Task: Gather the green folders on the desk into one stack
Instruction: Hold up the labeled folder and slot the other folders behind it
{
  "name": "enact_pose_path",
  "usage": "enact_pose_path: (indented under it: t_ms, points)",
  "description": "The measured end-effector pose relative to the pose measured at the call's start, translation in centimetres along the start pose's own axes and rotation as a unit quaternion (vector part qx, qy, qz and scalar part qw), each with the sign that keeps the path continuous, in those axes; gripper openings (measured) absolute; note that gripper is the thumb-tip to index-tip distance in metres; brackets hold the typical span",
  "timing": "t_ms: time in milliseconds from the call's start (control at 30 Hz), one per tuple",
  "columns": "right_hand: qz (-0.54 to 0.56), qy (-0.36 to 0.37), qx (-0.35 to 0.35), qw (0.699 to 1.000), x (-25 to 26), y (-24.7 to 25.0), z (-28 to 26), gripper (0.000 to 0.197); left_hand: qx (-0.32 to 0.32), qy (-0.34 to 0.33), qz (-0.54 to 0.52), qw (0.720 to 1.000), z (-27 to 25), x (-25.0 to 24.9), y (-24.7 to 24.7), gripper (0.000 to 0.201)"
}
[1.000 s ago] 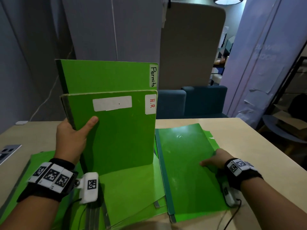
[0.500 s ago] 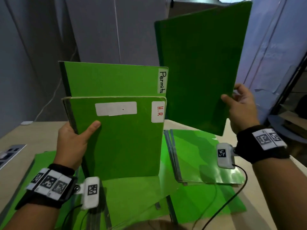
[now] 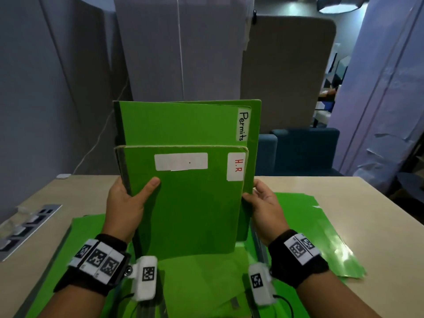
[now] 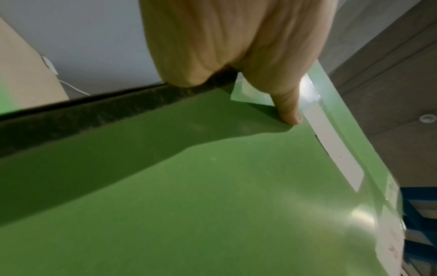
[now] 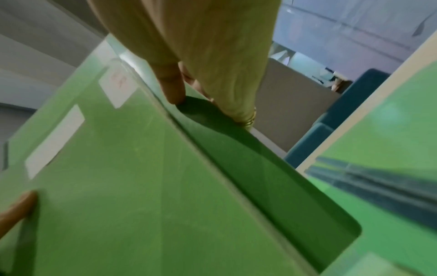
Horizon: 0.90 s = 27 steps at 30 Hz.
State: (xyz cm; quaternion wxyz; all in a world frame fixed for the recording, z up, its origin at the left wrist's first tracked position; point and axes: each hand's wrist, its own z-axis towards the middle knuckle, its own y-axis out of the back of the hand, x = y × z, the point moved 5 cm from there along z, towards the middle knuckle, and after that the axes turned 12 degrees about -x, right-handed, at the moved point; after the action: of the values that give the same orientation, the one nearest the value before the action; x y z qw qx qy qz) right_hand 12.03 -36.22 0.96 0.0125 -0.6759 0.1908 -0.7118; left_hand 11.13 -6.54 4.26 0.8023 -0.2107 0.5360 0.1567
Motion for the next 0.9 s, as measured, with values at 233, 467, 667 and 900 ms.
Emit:
enact_pose_path:
  t_ms: [233, 467, 667, 900]
  points:
    - [0.013, -0.015, -0.001, 1.000, -1.2, -1.7, -1.4, 0.047, -0.003, -0.010, 0.014, 1.000, -0.4, 0.0, 0.3, 0.054]
    - [0.052, 0.064, 0.038, 0.996, 2.5, -2.5, -2.5, 0.037, 0.014, -0.010, -0.009, 1.000, -1.0, -1.2, -0.8, 0.050]
    - [0.071, 0.097, 0.028, 0.992, 4.5, -2.7, -2.0, 0.036, 0.020, -0.057, -0.031, 0.998, -0.9, -2.8, -1.3, 0.048]
    - [0.008, 0.076, -0.014, 0.997, 2.1, -1.7, -2.7, 0.042, 0.041, -0.035, 0.002, 0.999, -2.2, 0.2, -1.0, 0.037]
